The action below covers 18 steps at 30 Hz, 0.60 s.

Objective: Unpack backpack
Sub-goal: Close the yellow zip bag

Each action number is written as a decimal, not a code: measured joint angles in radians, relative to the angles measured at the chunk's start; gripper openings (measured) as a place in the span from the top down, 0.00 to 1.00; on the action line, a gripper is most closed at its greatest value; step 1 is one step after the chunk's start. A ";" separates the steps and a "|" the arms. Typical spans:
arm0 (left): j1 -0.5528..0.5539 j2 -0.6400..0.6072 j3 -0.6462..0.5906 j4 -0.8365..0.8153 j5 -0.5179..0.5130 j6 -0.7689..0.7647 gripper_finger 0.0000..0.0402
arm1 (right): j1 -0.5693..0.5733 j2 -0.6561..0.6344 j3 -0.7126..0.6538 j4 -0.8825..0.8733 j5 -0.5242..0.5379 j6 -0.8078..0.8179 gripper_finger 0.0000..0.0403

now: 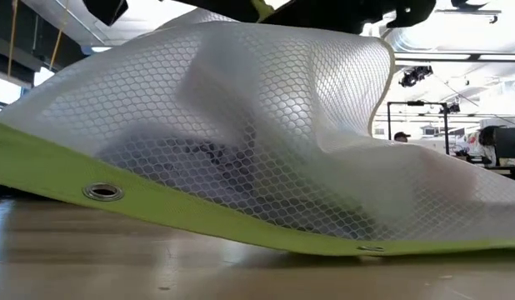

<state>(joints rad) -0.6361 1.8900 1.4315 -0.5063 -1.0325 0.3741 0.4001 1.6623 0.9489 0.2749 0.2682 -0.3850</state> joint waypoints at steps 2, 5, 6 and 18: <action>0.000 0.000 0.000 -0.003 0.000 -0.006 1.00 | 0.013 0.000 0.000 0.003 0.031 -0.033 0.98; 0.000 0.000 0.000 -0.013 -0.001 -0.010 1.00 | 0.032 0.000 0.000 0.006 0.074 -0.066 0.98; 0.000 0.000 0.000 -0.016 0.000 -0.020 1.00 | 0.037 0.000 0.000 0.005 0.089 -0.068 0.98; 0.003 0.000 0.001 -0.065 0.000 -0.068 1.00 | 0.065 -0.001 0.000 0.021 0.123 -0.084 0.97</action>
<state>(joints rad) -0.6331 1.8896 1.4322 -0.5713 -1.0328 0.3061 0.4649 1.6615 0.9489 0.2962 0.3909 -0.4692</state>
